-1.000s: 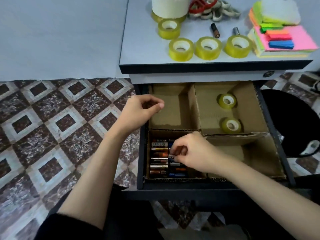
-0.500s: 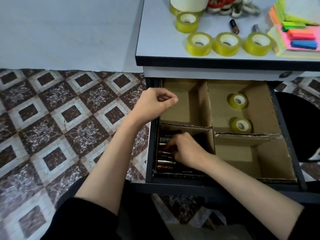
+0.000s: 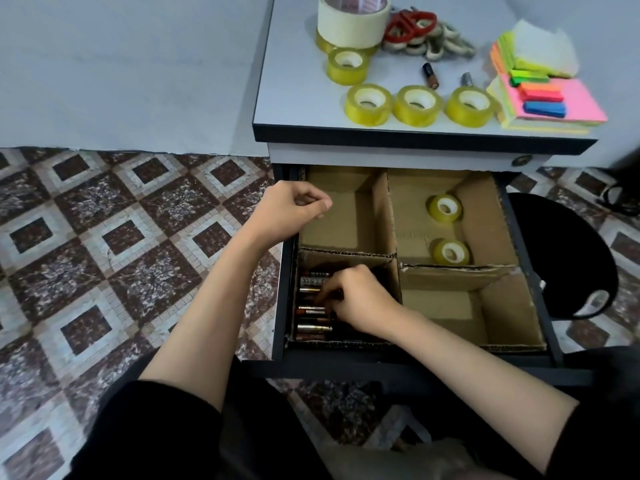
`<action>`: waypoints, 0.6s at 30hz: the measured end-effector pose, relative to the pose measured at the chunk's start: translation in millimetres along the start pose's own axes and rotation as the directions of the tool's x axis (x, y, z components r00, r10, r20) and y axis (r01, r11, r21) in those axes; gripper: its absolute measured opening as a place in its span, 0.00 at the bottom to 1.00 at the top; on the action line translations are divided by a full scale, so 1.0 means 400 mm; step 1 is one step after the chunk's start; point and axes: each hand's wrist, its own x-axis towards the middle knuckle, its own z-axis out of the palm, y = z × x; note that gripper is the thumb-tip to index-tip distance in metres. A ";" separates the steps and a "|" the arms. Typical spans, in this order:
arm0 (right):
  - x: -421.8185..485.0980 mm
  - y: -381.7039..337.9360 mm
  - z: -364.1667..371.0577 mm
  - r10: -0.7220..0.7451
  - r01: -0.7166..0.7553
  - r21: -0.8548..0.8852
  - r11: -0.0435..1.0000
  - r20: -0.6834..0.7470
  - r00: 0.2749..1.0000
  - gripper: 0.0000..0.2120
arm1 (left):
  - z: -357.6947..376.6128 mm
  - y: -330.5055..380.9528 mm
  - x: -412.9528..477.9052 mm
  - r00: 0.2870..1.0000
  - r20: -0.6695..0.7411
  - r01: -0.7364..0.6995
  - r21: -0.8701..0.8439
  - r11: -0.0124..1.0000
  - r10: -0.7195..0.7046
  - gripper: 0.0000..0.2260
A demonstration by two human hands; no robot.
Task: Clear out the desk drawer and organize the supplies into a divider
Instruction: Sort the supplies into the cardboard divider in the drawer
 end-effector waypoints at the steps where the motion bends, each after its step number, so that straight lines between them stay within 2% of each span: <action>1: -0.007 0.000 -0.009 -0.002 0.002 0.010 1.000 -0.019 1.000 0.11 | 0.002 -0.004 -0.002 1.000 -0.010 -0.004 0.012 1.000 0.004 0.04; 7: -0.061 -0.009 -0.120 -0.026 0.029 0.021 0.999 -0.133 0.991 0.05 | 0.018 -0.010 -0.042 0.994 -0.103 -0.042 0.029 0.999 0.045 0.03; 14: -0.112 -0.001 -0.256 -0.034 0.031 -0.013 0.999 -0.320 0.947 0.03 | 0.001 0.046 -0.076 0.997 -0.069 -0.009 0.172 0.985 0.021 0.05; 18: -0.143 0.015 -0.330 -0.031 0.016 -0.039 0.999 -0.396 0.918 0.03 | -0.007 0.122 -0.081 0.992 -0.055 -0.100 0.232 0.968 0.115 0.05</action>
